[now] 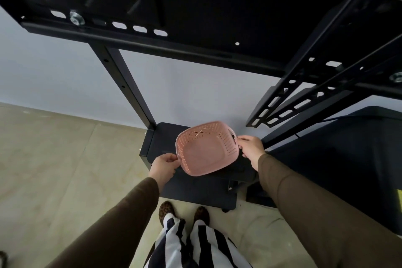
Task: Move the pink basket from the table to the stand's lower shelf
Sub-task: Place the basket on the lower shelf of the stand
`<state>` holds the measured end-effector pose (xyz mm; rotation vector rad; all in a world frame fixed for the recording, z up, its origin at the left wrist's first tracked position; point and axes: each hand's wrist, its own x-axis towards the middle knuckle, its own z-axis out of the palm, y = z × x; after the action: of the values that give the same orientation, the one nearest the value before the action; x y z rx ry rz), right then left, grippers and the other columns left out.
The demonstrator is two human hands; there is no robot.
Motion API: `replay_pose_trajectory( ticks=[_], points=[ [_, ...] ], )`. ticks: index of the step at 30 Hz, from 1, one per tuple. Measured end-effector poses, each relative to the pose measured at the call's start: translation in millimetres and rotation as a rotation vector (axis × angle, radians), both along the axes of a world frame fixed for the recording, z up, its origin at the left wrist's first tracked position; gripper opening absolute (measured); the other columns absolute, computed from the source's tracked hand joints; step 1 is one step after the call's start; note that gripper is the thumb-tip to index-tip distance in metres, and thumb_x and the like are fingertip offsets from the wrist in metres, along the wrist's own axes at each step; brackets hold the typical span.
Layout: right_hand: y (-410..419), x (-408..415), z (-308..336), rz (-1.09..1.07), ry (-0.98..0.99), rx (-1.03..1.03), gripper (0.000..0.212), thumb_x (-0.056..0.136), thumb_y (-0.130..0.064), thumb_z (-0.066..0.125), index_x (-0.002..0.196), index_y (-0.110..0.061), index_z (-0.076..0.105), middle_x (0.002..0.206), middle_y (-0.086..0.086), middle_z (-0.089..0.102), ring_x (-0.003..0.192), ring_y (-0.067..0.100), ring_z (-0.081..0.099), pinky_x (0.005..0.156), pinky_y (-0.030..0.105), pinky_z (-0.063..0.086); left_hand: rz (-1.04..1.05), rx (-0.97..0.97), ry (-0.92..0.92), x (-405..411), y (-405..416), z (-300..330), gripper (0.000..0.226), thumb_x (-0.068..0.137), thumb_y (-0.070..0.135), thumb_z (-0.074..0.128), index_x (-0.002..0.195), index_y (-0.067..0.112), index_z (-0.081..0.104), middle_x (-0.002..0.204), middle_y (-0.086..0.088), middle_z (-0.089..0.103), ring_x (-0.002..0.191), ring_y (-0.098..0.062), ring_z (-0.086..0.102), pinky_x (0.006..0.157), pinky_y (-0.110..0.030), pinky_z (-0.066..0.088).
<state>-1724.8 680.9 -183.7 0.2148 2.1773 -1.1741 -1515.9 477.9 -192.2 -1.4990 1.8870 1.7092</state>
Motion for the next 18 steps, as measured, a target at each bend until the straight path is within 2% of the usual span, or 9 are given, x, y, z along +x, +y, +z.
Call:
replay_pose_trajectory(
  ticks=[2, 5, 6, 8, 9, 12, 14, 18],
  points=[
    [3, -2, 1, 0.017, 0.015, 0.003, 0.027, 0.097, -0.017, 0.065, 0.122, -0.010, 0.072, 0.082, -0.004, 0.064, 0.074, 0.011, 0.057, 0.059, 0.024, 0.046, 0.024, 0.013, 0.003, 0, 1, 1, 0.009, 0.096, 0.027, 0.070, 0.091, 0.020, 0.072, 0.080, -0.004, 0.065, 0.064, -0.013, 0.053, 0.053, -0.021, 0.050],
    [8, -6, 3, 0.032, 0.042, 0.015, 0.033, 0.097, -0.016, 0.065, 0.129, -0.011, 0.068, 0.104, 0.002, 0.068, 0.091, 0.015, 0.060, 0.078, 0.031, 0.053, 0.052, 0.016, 0.004, 3, 3, 1, 0.015, 0.095, 0.032, 0.071, 0.099, 0.017, 0.071, 0.084, -0.004, 0.067, 0.066, -0.014, 0.054, 0.054, -0.022, 0.051],
    [9, -7, 4, 0.033, 0.048, 0.022, 0.033, 0.096, -0.016, 0.065, 0.129, -0.011, 0.068, 0.106, 0.002, 0.068, 0.091, 0.015, 0.061, 0.076, 0.030, 0.053, 0.063, 0.015, 0.005, 4, 4, 0, 0.017, 0.095, 0.032, 0.071, 0.100, 0.016, 0.071, 0.083, -0.005, 0.067, 0.066, -0.014, 0.054, 0.054, -0.022, 0.051],
    [10, -9, 5, 0.030, 0.051, 0.019, 0.031, 0.096, -0.017, 0.066, 0.126, -0.012, 0.070, 0.100, 0.001, 0.067, 0.086, 0.014, 0.060, 0.066, 0.026, 0.049, 0.071, 0.006, -0.003, 5, 5, -1, 0.017, 0.096, 0.031, 0.070, 0.101, 0.015, 0.071, 0.082, -0.004, 0.066, 0.066, -0.015, 0.054, 0.055, -0.023, 0.051],
    [9, -10, 5, 0.032, 0.053, 0.013, 0.030, 0.095, -0.017, 0.067, 0.125, -0.011, 0.071, 0.100, 0.001, 0.066, 0.088, 0.015, 0.060, 0.067, 0.027, 0.048, 0.070, 0.000, -0.008, 6, 5, -2, 0.015, 0.097, 0.030, 0.069, 0.100, 0.015, 0.071, 0.083, -0.004, 0.066, 0.067, -0.015, 0.054, 0.056, -0.023, 0.052],
    [4, -11, 5, 0.052, 0.049, -0.003, 0.028, 0.095, -0.016, 0.069, 0.121, -0.009, 0.073, 0.104, 0.002, 0.068, 0.094, 0.016, 0.060, 0.077, 0.031, 0.048, 0.065, -0.006, -0.009, 4, 8, -2, 0.011, 0.096, 0.030, 0.070, 0.092, 0.020, 0.070, 0.084, -0.004, 0.067, 0.068, -0.016, 0.055, 0.058, -0.023, 0.054],
    [0, -9, 4, 0.076, 0.037, -0.001, 0.024, 0.095, -0.016, 0.068, 0.118, -0.009, 0.074, 0.099, 0.001, 0.069, 0.094, 0.017, 0.060, 0.079, 0.032, 0.048, 0.047, -0.024, -0.005, 3, 9, -3, 0.011, 0.096, 0.028, 0.071, 0.088, 0.022, 0.070, 0.083, -0.004, 0.067, 0.068, -0.015, 0.056, 0.057, -0.023, 0.053],
    [0, -4, 5, 0.072, 0.049, 0.005, 0.021, 0.096, -0.016, 0.067, 0.114, -0.010, 0.076, 0.096, -0.002, 0.071, 0.091, 0.016, 0.062, 0.087, 0.038, 0.054, 0.040, -0.086, 0.021, -1, 6, -3, 0.008, 0.095, 0.019, 0.071, 0.088, 0.016, 0.073, 0.086, -0.009, 0.070, 0.071, -0.017, 0.058, 0.066, -0.030, 0.054]
  ],
)
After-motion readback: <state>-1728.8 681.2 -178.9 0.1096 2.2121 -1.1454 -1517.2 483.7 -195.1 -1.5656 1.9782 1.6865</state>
